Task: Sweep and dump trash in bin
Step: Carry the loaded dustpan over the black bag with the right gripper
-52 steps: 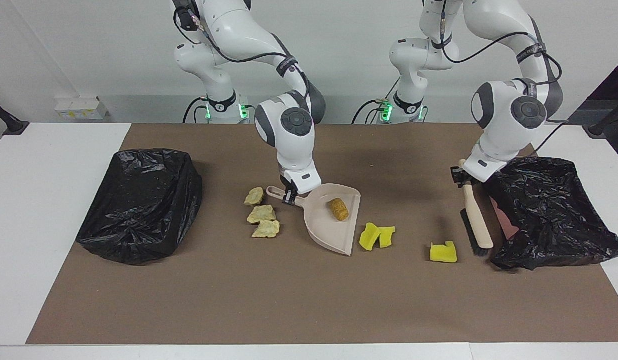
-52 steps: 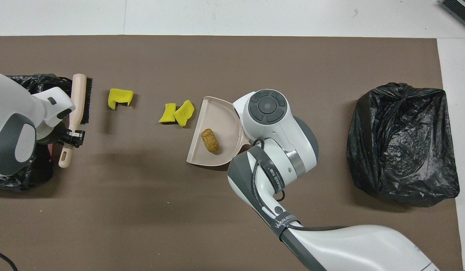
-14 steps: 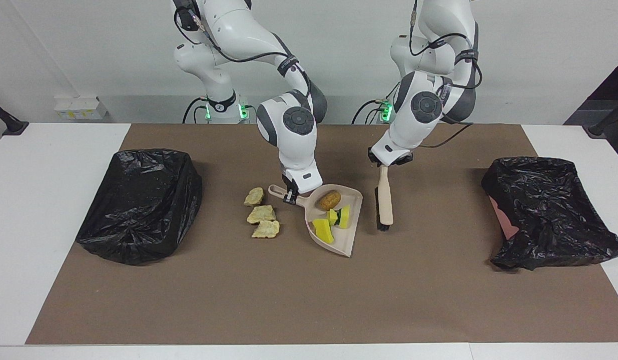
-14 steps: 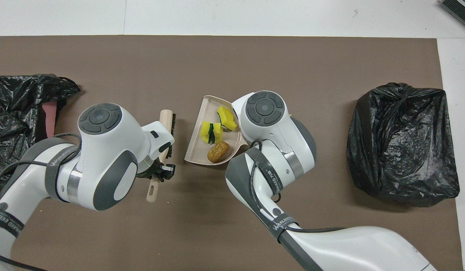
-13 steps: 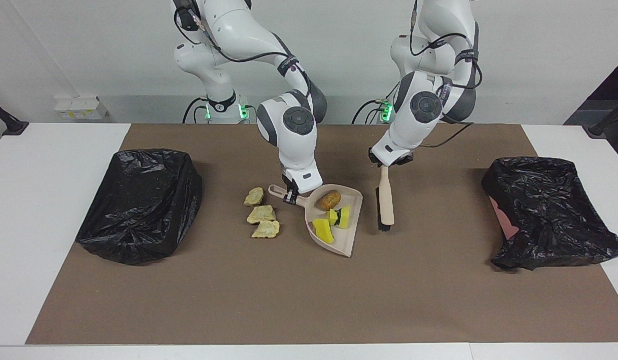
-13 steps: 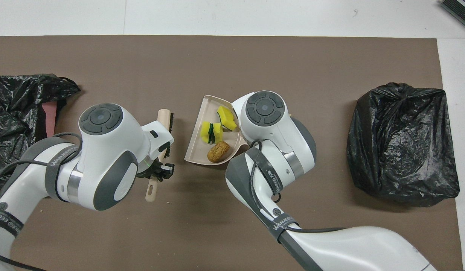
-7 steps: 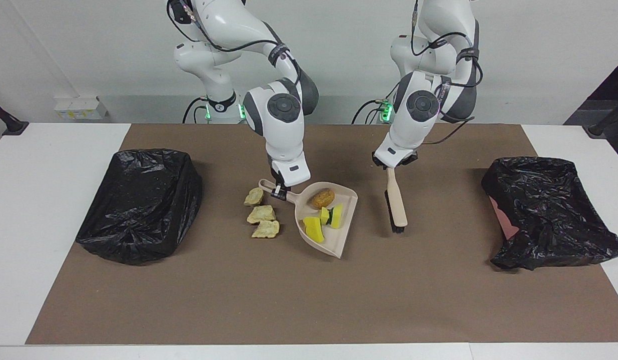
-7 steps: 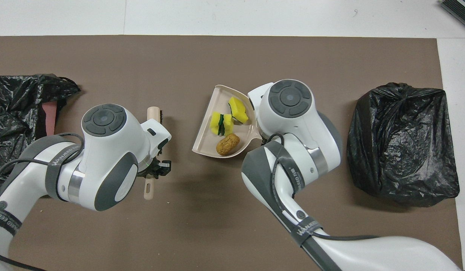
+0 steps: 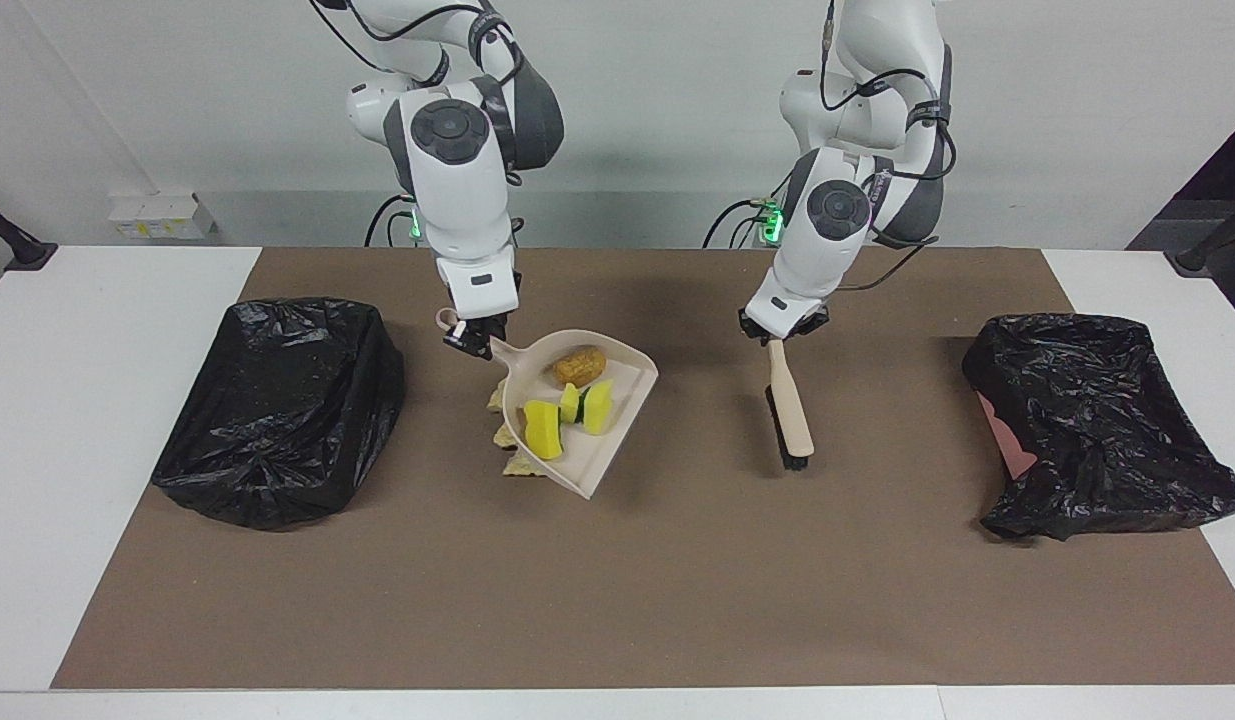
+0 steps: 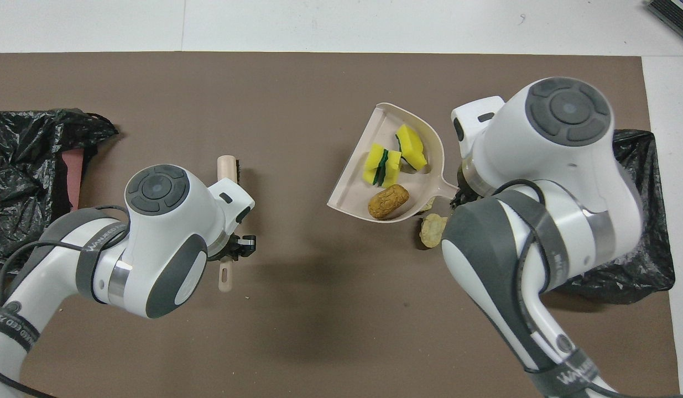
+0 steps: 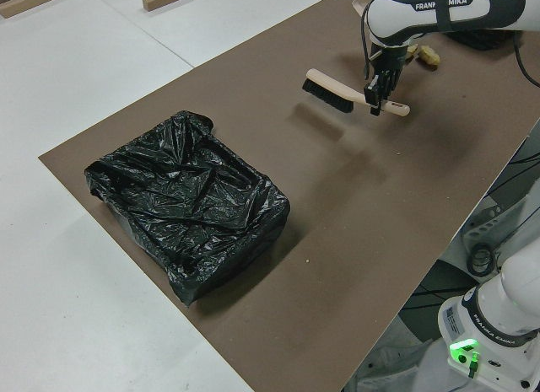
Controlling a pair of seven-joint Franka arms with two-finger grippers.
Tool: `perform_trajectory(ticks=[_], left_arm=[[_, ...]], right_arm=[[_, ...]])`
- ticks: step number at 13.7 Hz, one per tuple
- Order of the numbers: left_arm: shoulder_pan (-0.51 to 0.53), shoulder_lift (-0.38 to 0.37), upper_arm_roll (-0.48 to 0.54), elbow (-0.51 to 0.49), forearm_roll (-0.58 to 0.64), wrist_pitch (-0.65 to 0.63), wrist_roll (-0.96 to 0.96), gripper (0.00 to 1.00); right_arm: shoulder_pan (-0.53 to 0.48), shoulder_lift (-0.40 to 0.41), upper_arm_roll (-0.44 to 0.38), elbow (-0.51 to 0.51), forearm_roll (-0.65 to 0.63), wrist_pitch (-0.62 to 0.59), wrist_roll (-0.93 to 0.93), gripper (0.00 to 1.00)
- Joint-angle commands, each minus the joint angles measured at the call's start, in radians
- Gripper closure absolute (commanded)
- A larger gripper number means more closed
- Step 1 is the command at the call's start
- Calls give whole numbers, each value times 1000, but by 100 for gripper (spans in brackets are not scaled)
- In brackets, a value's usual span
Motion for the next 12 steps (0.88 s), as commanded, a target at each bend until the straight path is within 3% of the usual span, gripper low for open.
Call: perform_trajectory(ticks=[1, 6, 9, 12], left_arm=[[-42, -91, -1, -134, 18, 90, -74, 100], [-154, -171, -3, -280, 17, 137, -184, 100], [-248, -244, -4, -368, 6, 152, -278, 100], [-346, -246, -4, -417, -16, 227, -395, 100]], right_arm=[[-87, -77, 8, -30, -21, -54, -21, 100], [-244, -129, 7, -43, -56, -145, -70, 100], [-368, -164, 7, -105, -84, -121, -226, 100], [-449, -194, 5, -166, -162, -66, -343, 100]])
